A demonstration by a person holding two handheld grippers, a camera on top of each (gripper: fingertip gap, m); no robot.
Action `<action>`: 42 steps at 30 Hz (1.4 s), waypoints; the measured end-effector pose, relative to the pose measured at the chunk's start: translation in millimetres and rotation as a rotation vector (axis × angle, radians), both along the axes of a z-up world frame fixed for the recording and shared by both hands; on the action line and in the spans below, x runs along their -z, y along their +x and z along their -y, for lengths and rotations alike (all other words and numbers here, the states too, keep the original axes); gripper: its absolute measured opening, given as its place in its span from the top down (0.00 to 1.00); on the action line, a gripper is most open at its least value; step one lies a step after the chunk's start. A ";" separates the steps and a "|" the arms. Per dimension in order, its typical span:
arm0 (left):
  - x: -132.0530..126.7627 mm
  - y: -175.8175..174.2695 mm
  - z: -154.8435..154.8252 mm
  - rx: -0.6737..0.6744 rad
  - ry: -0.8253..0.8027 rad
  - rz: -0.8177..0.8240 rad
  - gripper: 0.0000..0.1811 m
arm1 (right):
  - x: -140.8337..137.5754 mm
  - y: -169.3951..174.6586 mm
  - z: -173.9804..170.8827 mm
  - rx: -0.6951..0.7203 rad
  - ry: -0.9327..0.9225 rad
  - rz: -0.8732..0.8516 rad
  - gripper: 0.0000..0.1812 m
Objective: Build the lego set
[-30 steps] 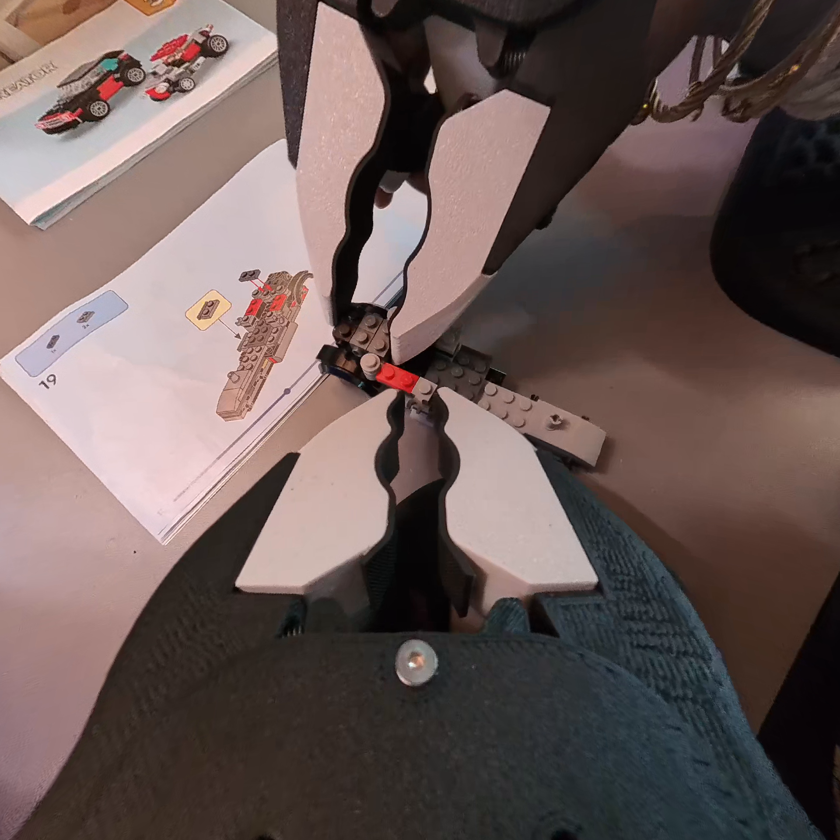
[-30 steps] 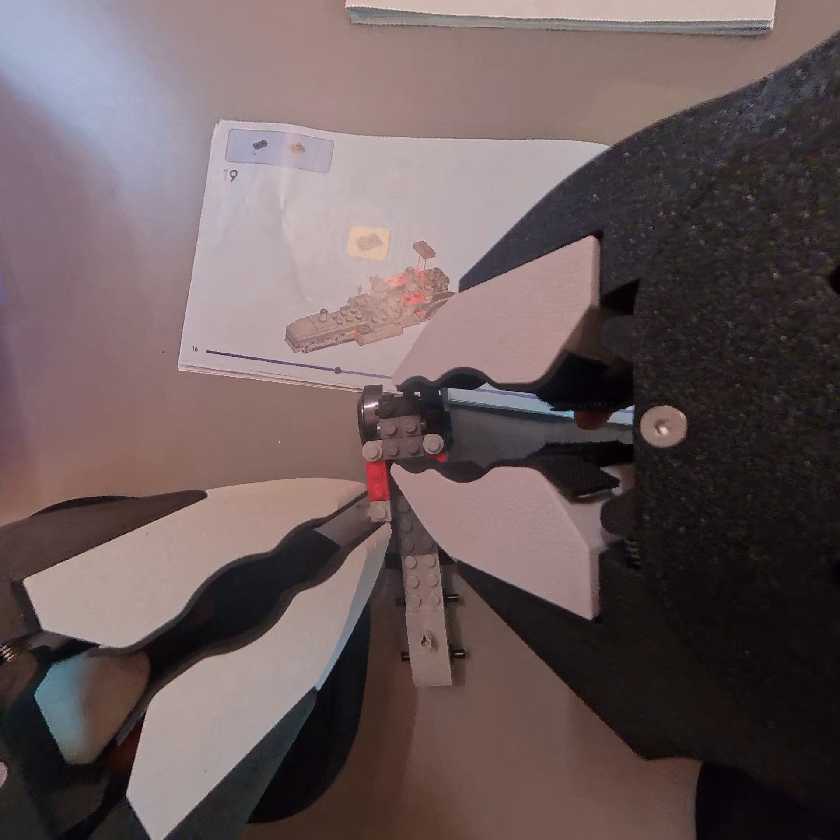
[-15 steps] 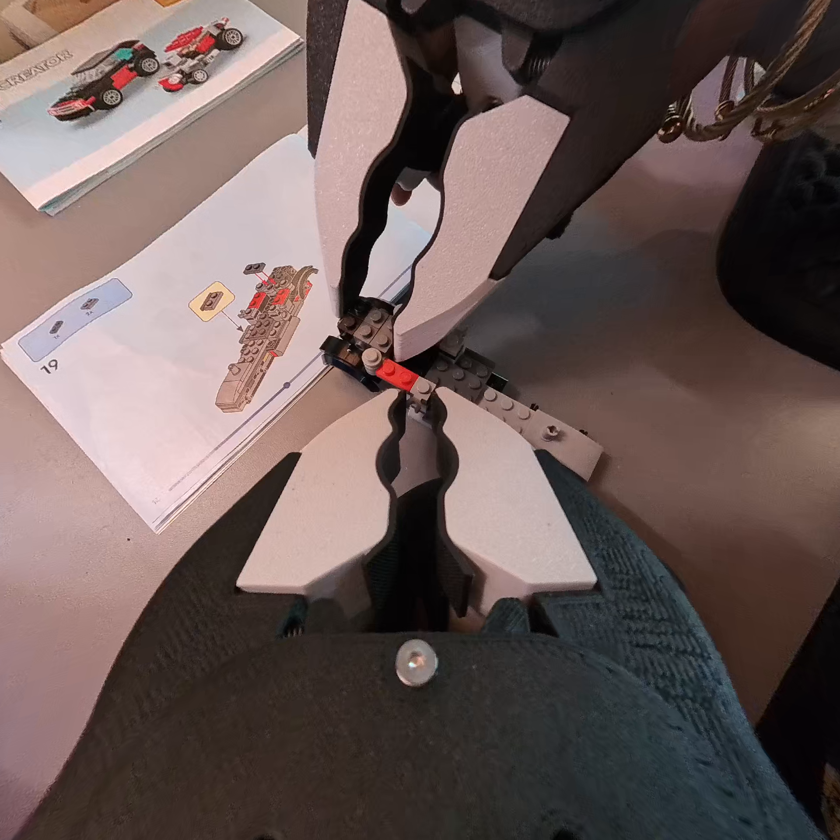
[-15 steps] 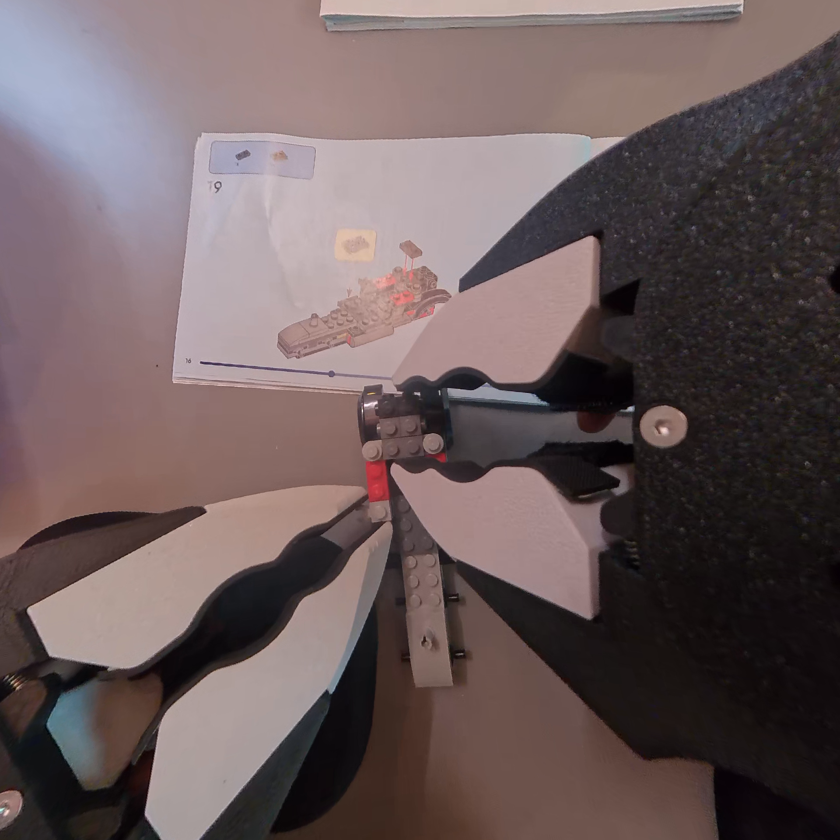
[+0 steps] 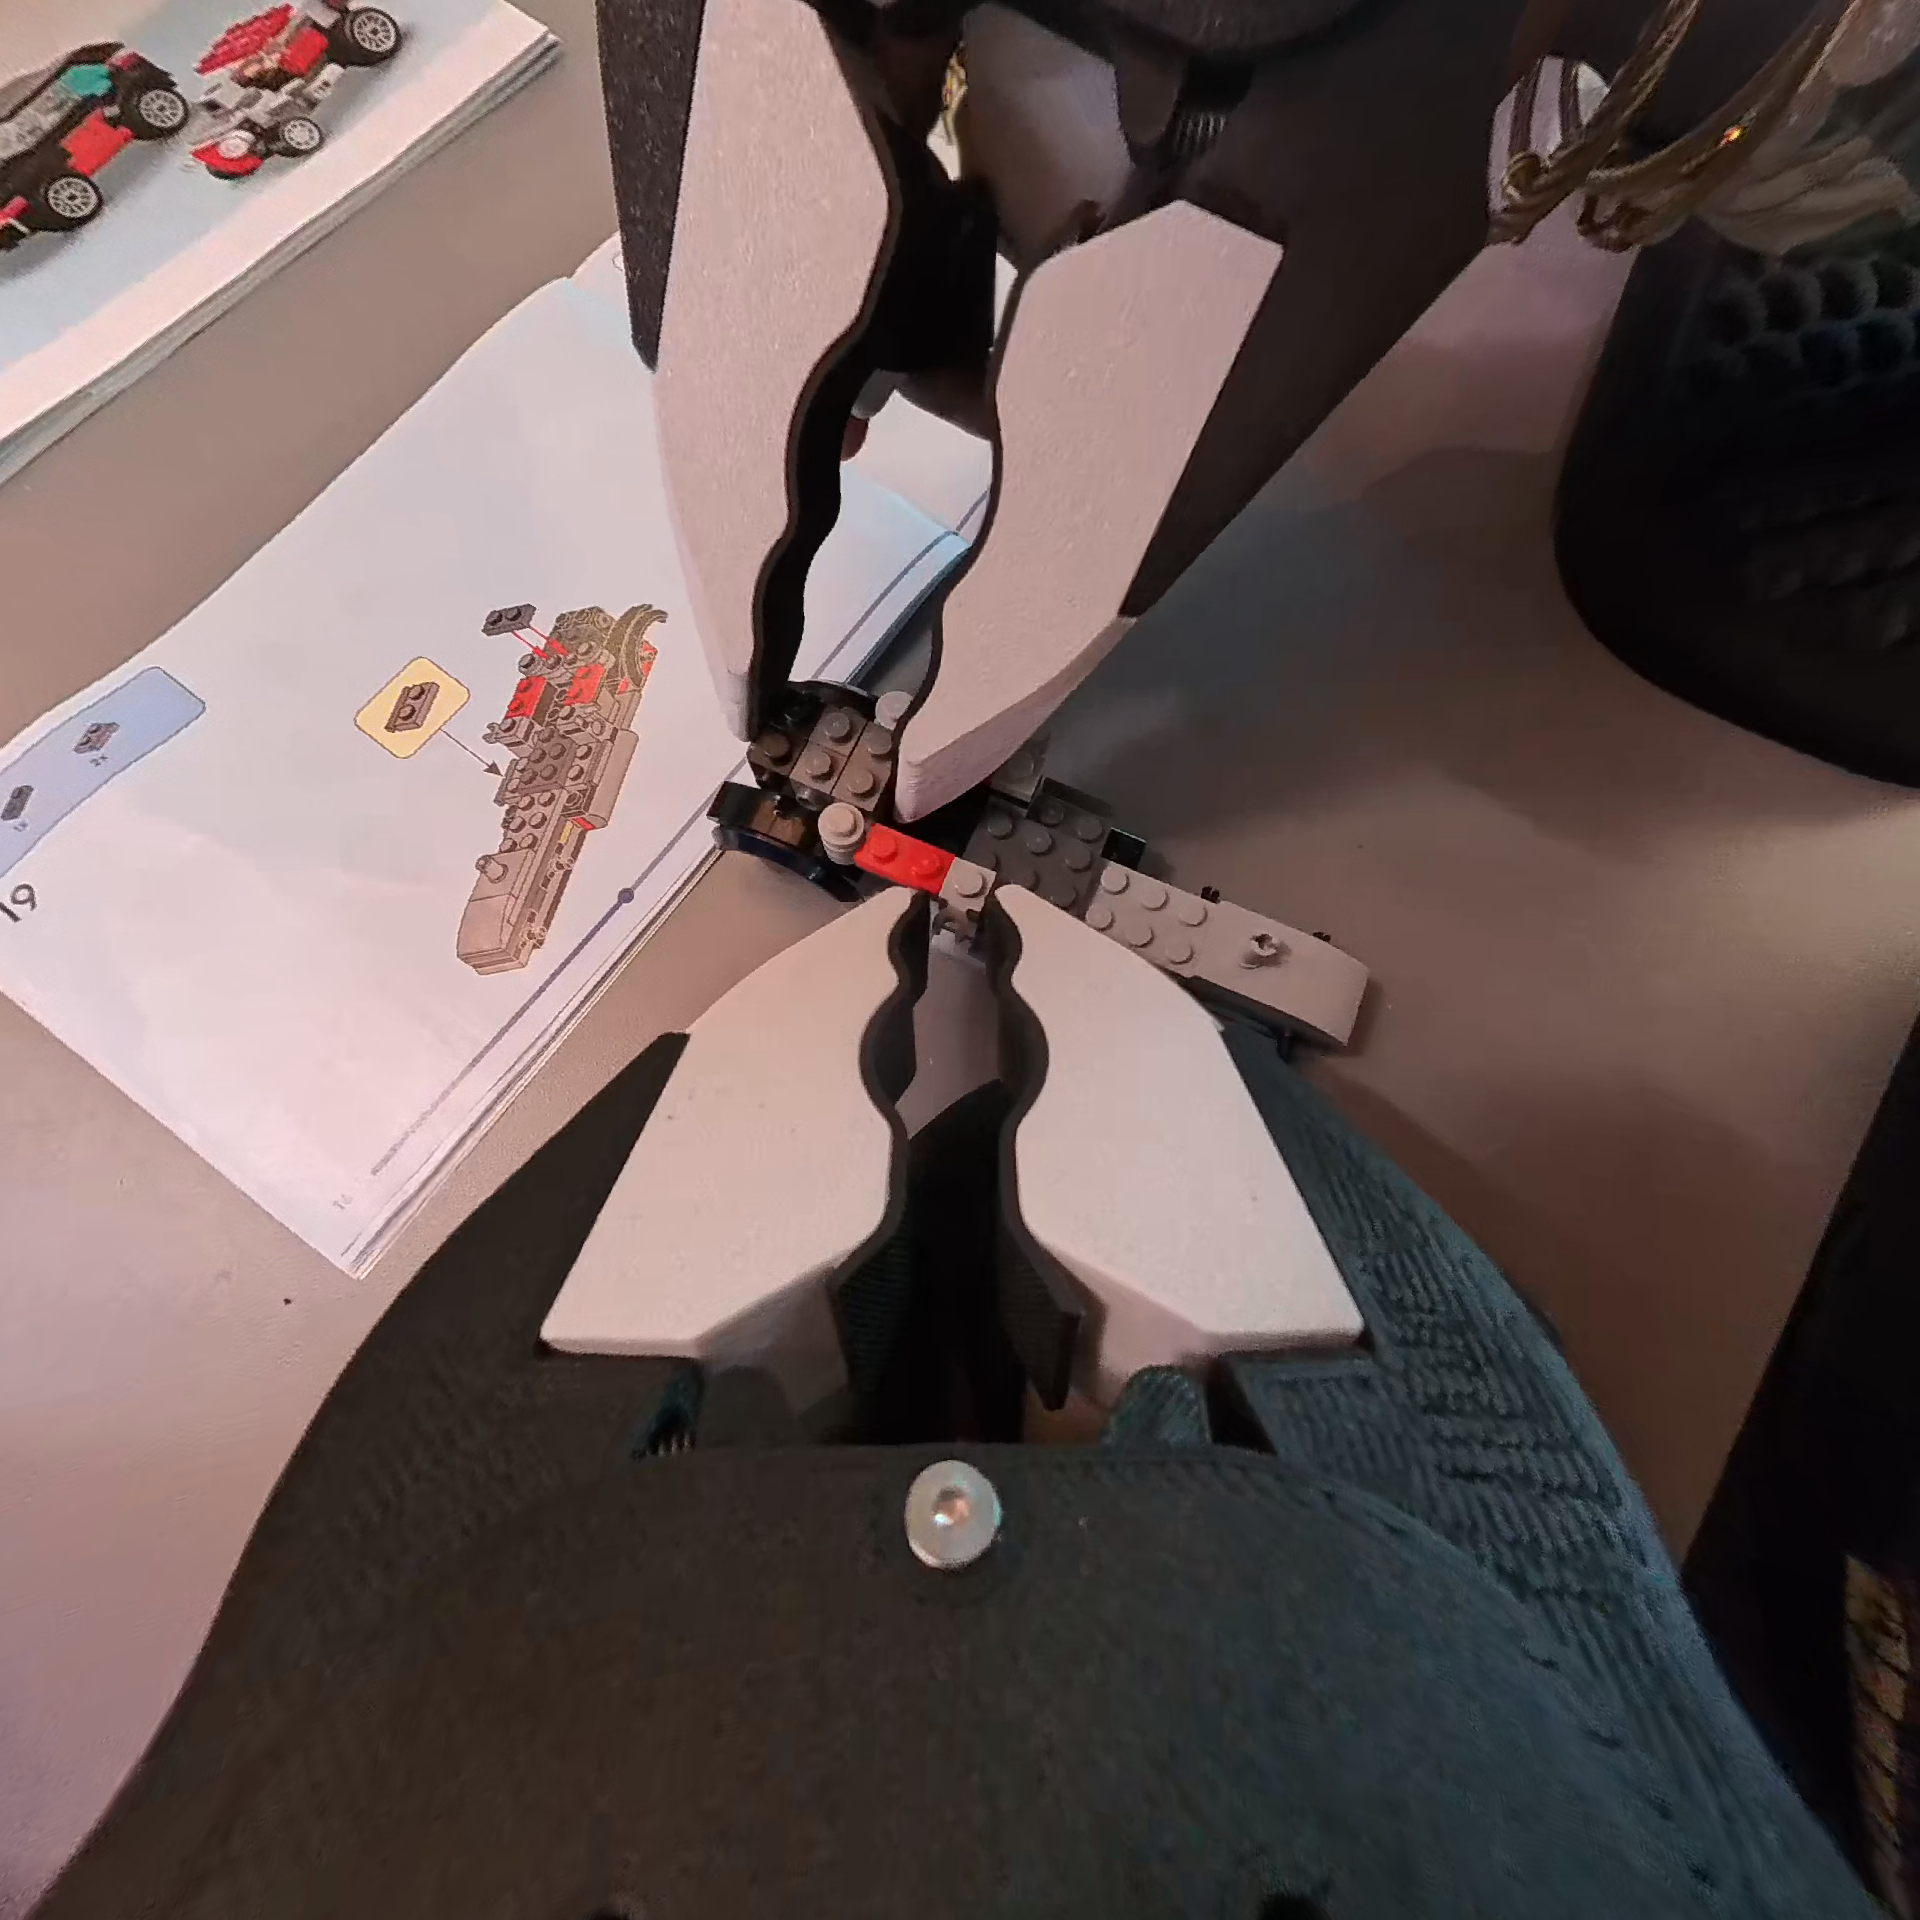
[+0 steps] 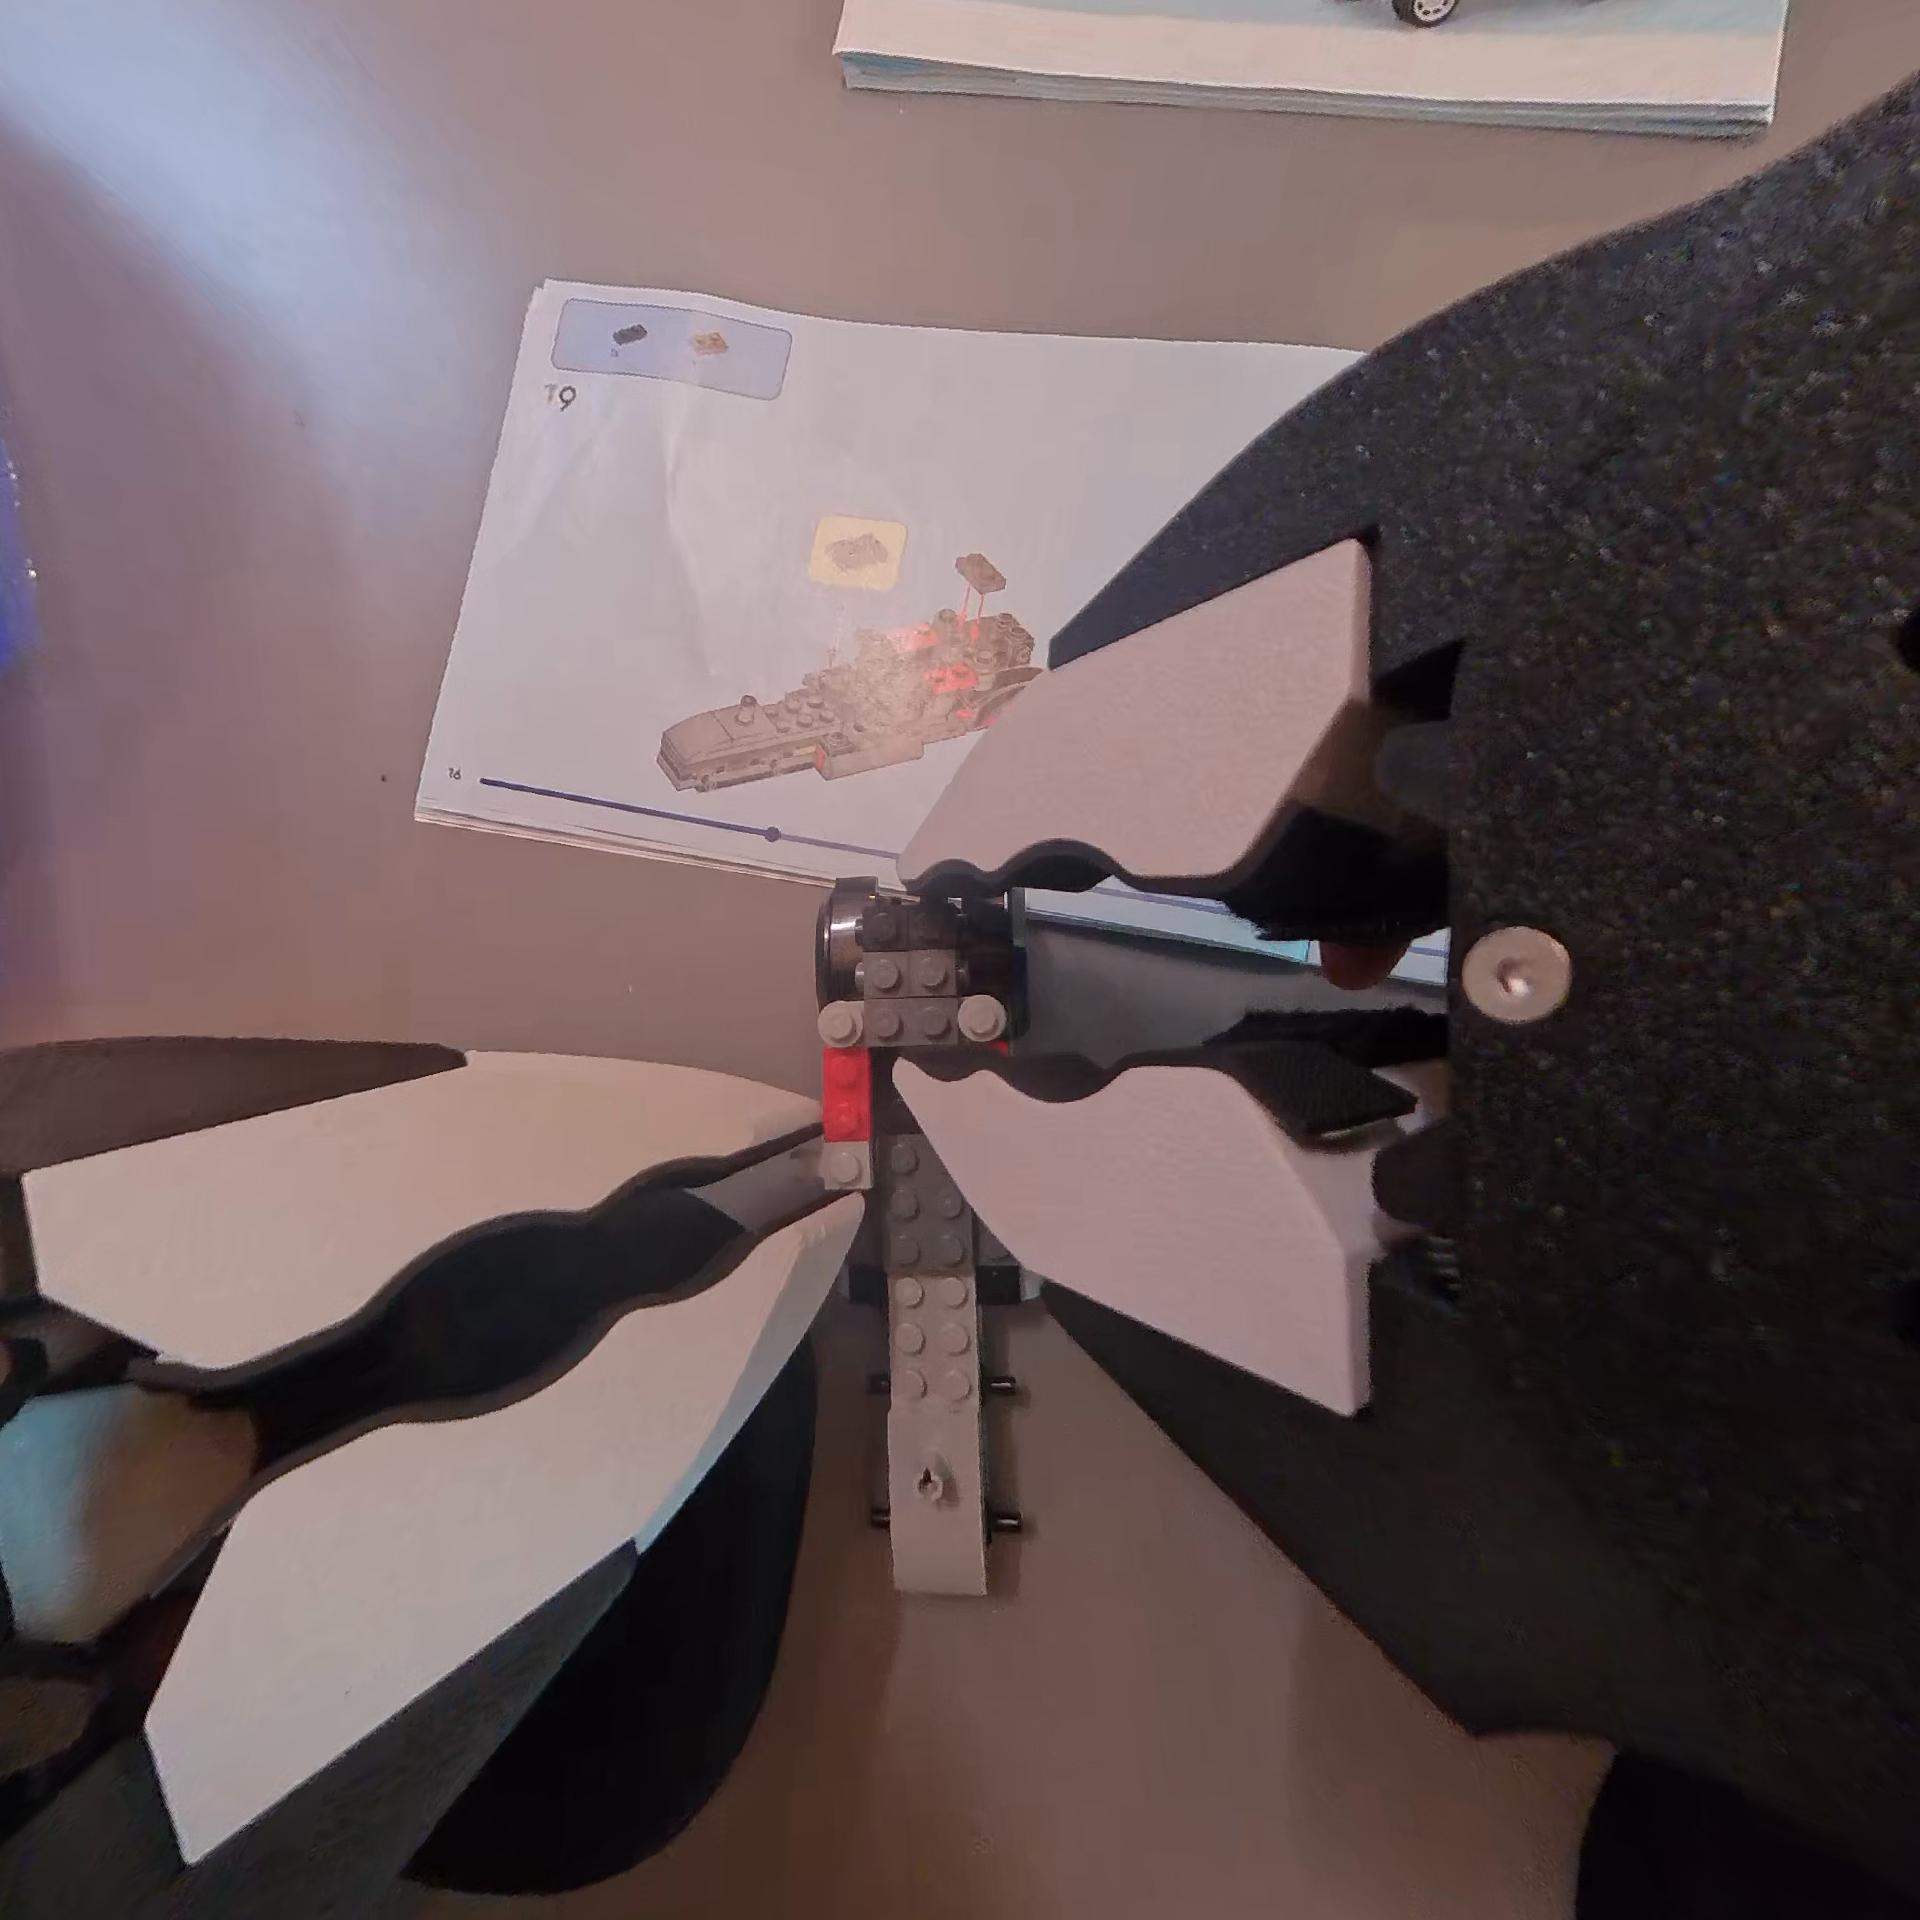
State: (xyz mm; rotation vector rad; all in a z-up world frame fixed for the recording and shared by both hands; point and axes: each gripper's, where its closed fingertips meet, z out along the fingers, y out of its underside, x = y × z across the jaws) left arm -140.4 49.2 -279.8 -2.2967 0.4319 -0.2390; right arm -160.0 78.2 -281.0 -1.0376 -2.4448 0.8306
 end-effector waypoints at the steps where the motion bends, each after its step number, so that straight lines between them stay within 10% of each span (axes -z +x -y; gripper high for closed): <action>1: 0.0 0.1 0.1 0.007 -0.005 -0.002 0.94 | 0.0 0.0 0.1 -0.004 0.000 0.000 0.85; 42: 0.9 1.7 6.4 0.140 -0.052 -0.077 0.96 | 0.1 1.2 6.4 -0.032 -0.009 0.005 0.85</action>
